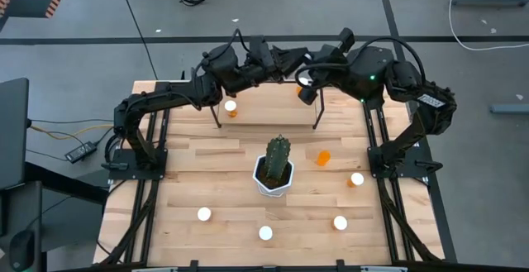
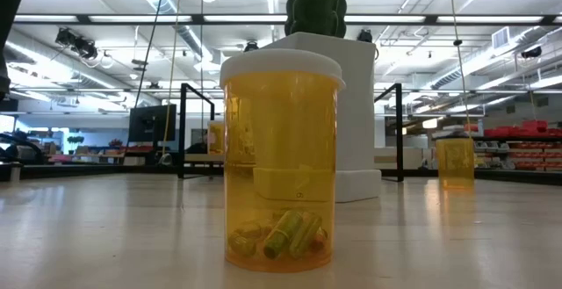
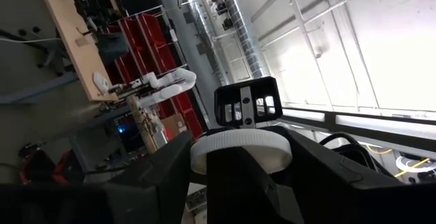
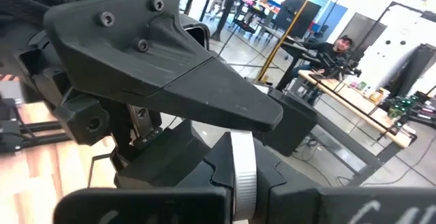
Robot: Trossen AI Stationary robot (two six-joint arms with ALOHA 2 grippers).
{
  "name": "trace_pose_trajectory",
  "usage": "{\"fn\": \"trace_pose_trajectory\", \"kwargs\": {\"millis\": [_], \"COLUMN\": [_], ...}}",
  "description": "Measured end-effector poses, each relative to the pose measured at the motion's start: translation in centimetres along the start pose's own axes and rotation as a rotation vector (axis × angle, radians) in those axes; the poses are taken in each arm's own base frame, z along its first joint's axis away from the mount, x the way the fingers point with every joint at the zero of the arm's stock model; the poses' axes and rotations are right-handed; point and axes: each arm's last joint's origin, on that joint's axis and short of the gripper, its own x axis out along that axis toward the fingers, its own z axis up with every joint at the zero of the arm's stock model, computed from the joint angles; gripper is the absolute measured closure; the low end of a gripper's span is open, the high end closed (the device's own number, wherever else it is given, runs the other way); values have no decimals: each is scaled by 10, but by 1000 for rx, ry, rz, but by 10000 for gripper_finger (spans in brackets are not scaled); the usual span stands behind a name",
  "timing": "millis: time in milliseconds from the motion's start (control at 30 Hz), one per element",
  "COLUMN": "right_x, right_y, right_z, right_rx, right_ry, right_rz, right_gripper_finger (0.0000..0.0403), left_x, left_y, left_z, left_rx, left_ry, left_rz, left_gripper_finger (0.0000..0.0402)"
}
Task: Pick and place medicine bottles onto shelf by color
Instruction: Put the orange medicine bottle on the shelf
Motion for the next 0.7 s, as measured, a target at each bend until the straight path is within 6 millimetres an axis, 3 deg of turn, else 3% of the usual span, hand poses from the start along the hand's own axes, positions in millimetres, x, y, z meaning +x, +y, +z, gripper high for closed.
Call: {"fn": "trace_pose_trajectory", "kwargs": {"millis": [300,700], "right_x": [-11,-20], "right_y": [-7,-13], "right_z": [-1,-2], "right_rx": [-6,7], "right_ry": [-20,-28], "right_rz": [132,200], "right_gripper_finger": [378,257], "left_x": [0,0], "left_y": [0,1], "left_z": [0,2], "left_rx": [1,2], "left_ry": [10,1], "left_rz": [-4,0], "left_gripper_finger": [181,179]}}
